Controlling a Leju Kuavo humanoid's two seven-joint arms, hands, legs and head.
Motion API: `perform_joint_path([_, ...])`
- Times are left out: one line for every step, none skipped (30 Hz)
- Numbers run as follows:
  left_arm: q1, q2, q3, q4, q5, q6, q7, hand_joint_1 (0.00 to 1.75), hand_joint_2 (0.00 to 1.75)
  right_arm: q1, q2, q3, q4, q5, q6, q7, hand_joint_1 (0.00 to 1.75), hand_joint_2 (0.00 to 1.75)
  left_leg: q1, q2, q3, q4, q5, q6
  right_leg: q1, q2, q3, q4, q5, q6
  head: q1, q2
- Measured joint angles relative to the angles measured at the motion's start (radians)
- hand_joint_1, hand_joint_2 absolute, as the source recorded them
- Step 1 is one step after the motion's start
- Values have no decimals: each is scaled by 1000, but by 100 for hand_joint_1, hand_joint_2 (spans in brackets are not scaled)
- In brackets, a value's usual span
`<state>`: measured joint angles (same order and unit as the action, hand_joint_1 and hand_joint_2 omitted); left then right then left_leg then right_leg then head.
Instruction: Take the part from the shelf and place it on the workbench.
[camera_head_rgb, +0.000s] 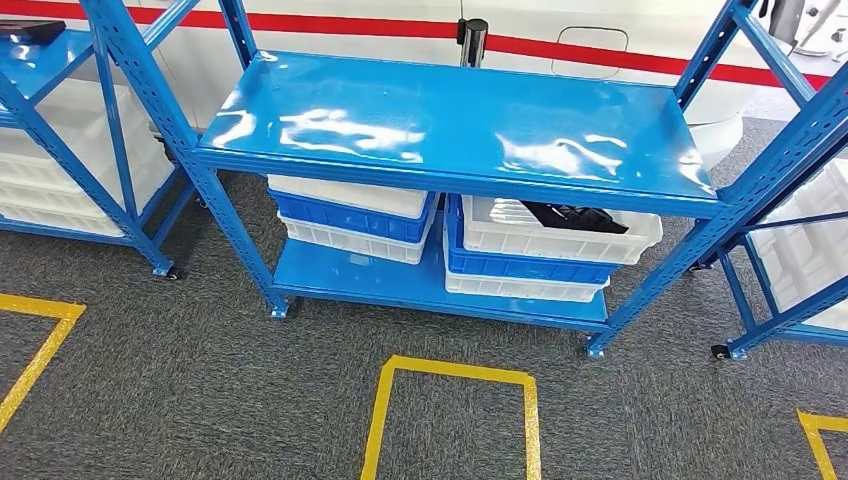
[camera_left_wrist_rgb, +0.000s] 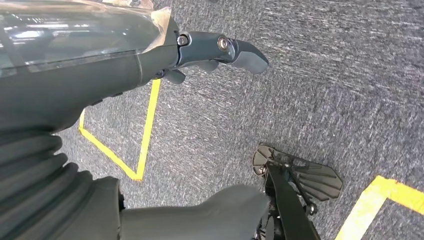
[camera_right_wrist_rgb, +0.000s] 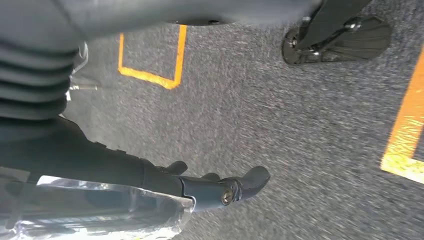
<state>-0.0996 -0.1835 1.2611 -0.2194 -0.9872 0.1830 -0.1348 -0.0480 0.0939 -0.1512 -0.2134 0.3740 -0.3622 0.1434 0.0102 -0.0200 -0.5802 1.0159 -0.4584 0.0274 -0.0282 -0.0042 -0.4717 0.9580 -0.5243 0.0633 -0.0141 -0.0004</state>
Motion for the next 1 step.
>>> perform_joint_path([0, 0, -2, 0, -3, -2, 0, 0, 175, 0, 0, -2, 1, -2, 0, 1, 0, 116, 0, 0, 0, 0, 0, 0, 0, 0, 0, 0, 0, 0, 0, 0])
